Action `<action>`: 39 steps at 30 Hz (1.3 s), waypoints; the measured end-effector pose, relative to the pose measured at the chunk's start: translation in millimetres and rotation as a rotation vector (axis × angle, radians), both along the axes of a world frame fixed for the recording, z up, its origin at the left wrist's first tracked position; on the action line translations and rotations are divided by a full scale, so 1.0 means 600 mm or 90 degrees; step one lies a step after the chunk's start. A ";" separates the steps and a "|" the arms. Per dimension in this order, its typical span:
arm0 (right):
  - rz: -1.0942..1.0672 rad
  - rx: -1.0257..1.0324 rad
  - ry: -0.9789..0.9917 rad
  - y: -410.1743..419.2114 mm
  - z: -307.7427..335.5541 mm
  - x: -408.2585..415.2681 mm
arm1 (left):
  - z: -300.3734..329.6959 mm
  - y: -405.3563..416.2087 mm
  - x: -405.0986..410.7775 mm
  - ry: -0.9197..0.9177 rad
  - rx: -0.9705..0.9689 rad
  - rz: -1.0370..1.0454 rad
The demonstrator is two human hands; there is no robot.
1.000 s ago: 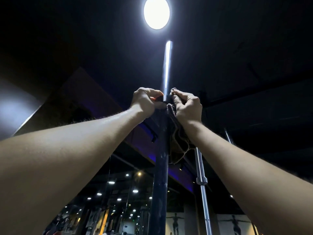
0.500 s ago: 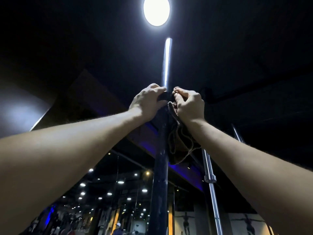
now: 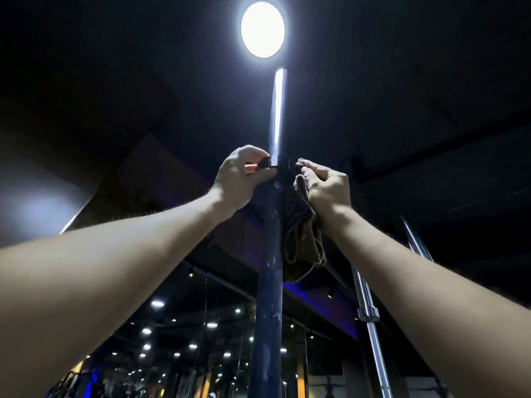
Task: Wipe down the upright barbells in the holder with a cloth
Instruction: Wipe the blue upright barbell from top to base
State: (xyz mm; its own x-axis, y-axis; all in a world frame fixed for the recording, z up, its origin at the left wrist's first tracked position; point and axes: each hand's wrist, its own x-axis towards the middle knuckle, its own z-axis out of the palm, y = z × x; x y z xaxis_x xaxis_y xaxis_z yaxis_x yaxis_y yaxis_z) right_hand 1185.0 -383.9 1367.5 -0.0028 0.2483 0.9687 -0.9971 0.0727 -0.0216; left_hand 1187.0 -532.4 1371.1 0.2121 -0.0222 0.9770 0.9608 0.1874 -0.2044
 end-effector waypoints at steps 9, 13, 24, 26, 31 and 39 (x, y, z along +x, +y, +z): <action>-0.200 -0.012 0.090 -0.024 -0.025 0.011 | 0.003 -0.040 0.009 0.107 0.025 0.301; -0.310 0.028 0.222 -0.049 -0.023 0.039 | 0.013 -0.032 0.042 0.179 -0.035 0.483; 0.013 0.022 0.045 -0.047 -0.010 -0.002 | 0.005 -0.033 -0.006 0.123 0.057 0.230; 0.083 0.029 0.008 -0.044 -0.014 -0.001 | -0.001 -0.034 -0.022 0.069 0.072 0.151; 0.065 0.046 -0.072 -0.036 -0.014 -0.001 | -0.012 -0.052 -0.029 -0.012 0.034 0.212; -0.289 0.114 0.127 -0.071 -0.019 0.032 | 0.000 -0.047 0.041 0.101 -0.006 0.595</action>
State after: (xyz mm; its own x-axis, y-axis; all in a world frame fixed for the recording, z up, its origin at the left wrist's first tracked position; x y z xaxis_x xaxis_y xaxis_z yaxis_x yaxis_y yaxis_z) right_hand 1204.4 -426.6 1355.8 0.2552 0.0116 0.9668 -0.8481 0.4829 0.2181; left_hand 1211.5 -560.9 1371.0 0.2697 0.2319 0.9346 0.3834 0.8645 -0.3251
